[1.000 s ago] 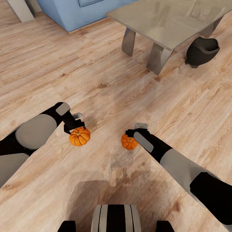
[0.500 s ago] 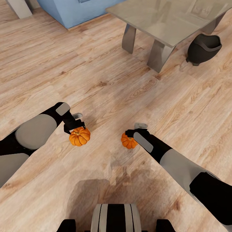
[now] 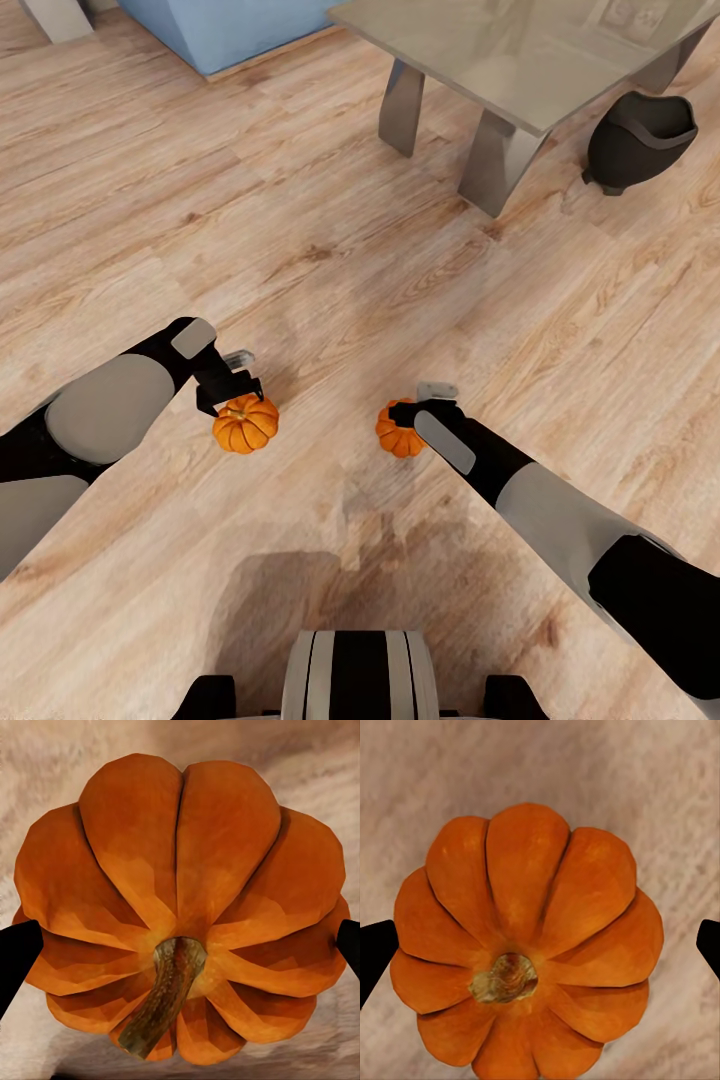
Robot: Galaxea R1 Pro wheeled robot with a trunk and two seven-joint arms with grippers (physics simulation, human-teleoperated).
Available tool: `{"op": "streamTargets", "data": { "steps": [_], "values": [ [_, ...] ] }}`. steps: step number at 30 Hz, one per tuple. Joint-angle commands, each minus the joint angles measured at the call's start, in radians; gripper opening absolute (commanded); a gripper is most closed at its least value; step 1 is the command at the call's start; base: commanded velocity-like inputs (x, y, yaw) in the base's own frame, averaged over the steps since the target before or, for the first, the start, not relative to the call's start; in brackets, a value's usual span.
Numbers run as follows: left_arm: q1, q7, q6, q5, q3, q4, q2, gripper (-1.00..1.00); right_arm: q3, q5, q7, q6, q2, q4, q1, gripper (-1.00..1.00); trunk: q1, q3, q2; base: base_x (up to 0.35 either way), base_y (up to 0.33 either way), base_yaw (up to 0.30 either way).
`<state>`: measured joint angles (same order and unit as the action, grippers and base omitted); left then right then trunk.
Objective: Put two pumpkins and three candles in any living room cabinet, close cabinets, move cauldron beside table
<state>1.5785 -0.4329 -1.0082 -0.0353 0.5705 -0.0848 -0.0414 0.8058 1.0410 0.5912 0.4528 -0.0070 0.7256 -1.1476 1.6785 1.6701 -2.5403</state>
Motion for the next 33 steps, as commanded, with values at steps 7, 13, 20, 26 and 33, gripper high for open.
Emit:
{"op": "streamTargets", "data": {
  "steps": [7, 13, 20, 26, 33],
  "values": [
    [0.000, -0.007, -0.002, -0.005, 0.005, 0.000, 0.000, -1.00, 0.004, 0.005, 0.007, 0.002, -0.001, -0.003, 0.000, 1.00, 0.000, 0.001, 0.000, 0.000, 0.000, 0.000],
    [0.000, -0.008, -0.001, -0.005, 0.005, 0.000, 0.000, -1.00, 0.003, 0.006, 0.007, 0.001, -0.002, -0.007, 0.005, 1.00, 0.002, 0.016, -0.001, 0.000, 0.000, 0.000],
    [0.000, -0.007, -0.002, -0.005, 0.006, 0.000, -0.001, -1.00, 0.003, 0.007, 0.007, 0.001, -0.002, -0.011, 0.007, 1.00, 0.003, 0.024, -0.002, 0.000, 0.000, 0.000],
    [0.000, -0.007, -0.001, -0.005, 0.006, 0.000, -0.002, -1.00, 0.004, 0.007, 0.006, -0.002, -0.001, -0.036, 0.012, 1.00, 0.004, 0.035, -0.002, 0.000, 0.000, 0.000],
    [0.000, -0.007, -0.002, -0.005, 0.006, 0.001, -0.002, -1.00, 0.004, 0.007, -0.015, -0.030, -0.002, -0.046, 0.014, 1.00, 0.004, 0.035, -0.002, 0.000, 0.000, 0.000]
  ]
}}
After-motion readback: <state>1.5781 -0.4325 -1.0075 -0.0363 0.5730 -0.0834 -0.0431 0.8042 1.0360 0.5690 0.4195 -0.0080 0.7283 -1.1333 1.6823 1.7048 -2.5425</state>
